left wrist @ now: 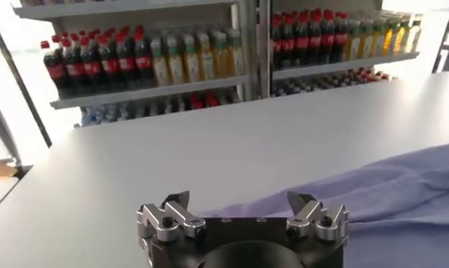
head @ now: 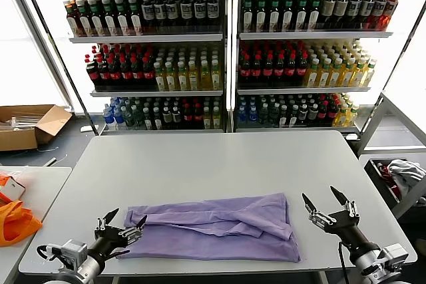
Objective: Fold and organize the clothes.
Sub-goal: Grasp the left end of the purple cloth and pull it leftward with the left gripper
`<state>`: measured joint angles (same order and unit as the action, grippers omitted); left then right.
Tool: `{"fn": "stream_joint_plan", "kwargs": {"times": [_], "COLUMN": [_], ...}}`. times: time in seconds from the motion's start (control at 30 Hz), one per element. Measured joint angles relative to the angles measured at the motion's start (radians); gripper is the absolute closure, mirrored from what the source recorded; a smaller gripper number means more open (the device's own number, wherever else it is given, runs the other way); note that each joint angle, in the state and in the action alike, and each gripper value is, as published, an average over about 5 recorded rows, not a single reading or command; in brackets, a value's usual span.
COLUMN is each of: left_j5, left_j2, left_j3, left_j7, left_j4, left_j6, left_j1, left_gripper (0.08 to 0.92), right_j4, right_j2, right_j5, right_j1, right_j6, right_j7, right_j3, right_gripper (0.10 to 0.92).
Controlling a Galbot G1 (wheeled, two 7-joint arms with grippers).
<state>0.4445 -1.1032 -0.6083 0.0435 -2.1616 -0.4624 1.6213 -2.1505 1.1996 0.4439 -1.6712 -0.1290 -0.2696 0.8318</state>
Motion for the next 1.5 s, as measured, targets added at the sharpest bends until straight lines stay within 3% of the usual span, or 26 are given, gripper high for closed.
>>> {"fn": "stream_joint_plan", "kwargs": {"times": [0.33,0.67,1.0,1.5], "left_j5": [0.058,0.063,0.044,0.035], "left_j2": [-0.089,-0.144,-0.176,-0.158], "left_j3": [0.073,0.119,0.156,0.148], "left_j7": [0.24,0.342,0.367,0.311], "left_j4": [0.062,0.096,0.095,0.089], "left_j6": [-0.016,-0.023,-0.004,0.01], "left_j1": [-0.05,-0.057,-0.046,-0.044], "left_gripper": [0.177,0.203,0.483,0.889], "right_j4": [-0.01,-0.017,-0.018,-0.012], "right_j2": [0.045,0.057,0.065,0.067], "right_j5": [-0.046,-0.066,-0.073,-0.081], "right_j1": [-0.036,-0.055,-0.067,-0.067], "right_j6": [0.038,0.059,0.077,0.096], "right_j7": [-0.001,-0.002,-0.01,-0.022], "right_j3": [-0.019,-0.028,-0.034,-0.048], "right_gripper": [0.203,0.203,0.203,0.203]}}
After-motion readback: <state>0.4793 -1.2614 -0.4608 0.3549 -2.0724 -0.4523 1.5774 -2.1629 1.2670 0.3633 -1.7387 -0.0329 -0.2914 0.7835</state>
